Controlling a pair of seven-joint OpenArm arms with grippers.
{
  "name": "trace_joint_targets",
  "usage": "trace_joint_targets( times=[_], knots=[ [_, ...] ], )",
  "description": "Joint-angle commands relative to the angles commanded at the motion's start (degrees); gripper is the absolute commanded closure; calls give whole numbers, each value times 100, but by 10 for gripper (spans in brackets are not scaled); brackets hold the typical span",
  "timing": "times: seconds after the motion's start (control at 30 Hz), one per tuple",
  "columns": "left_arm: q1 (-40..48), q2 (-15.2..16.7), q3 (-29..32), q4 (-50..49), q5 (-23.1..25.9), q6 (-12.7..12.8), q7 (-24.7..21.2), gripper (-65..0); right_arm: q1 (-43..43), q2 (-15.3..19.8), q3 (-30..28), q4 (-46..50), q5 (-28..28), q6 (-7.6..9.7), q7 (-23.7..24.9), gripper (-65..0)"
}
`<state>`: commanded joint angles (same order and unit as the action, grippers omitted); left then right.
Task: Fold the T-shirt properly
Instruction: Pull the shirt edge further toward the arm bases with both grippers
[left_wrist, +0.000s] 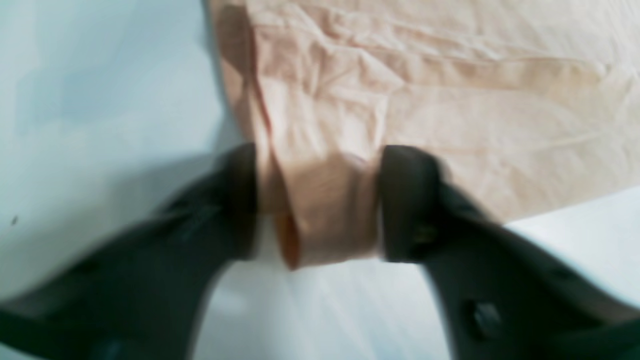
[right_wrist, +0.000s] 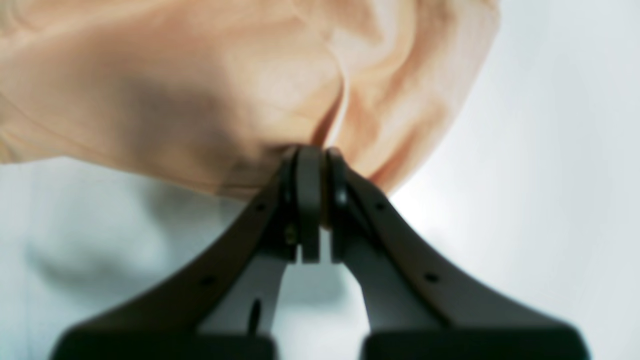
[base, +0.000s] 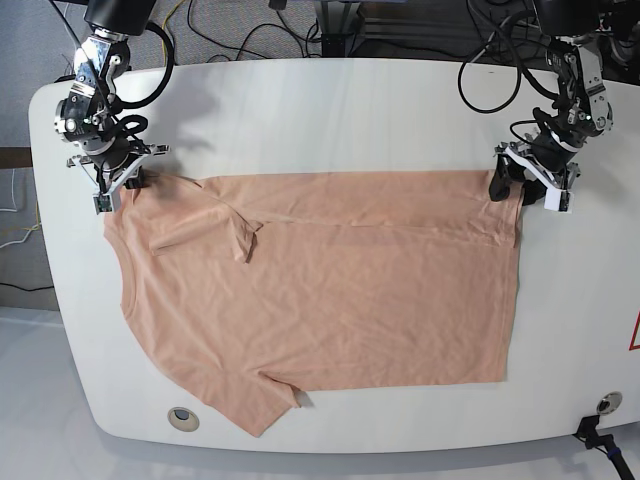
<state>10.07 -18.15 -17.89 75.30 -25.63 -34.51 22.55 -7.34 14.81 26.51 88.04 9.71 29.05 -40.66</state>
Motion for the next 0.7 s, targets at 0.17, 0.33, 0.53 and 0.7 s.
trace_joint_targets(
  times=[0.17, 0.33, 0.53, 0.7],
  knots=[
    [9, -9, 0, 0, 0, 0, 0, 0, 9, -132, 9, 26, 0, 0, 0, 0],
    [176, -18, -18, 44, 0, 0, 18, 0, -141, -141, 9, 114, 0, 0, -26, 0],
    [923, -229, -35, 598, -9, -9, 26, 0, -897, -264, 18, 1011, -9, -18, -44, 0],
    [1749, -413, -246, 1459, -9, -9, 53, 0, -1600, -378, 18, 1705, 0, -18, -387, 0]
  ],
)
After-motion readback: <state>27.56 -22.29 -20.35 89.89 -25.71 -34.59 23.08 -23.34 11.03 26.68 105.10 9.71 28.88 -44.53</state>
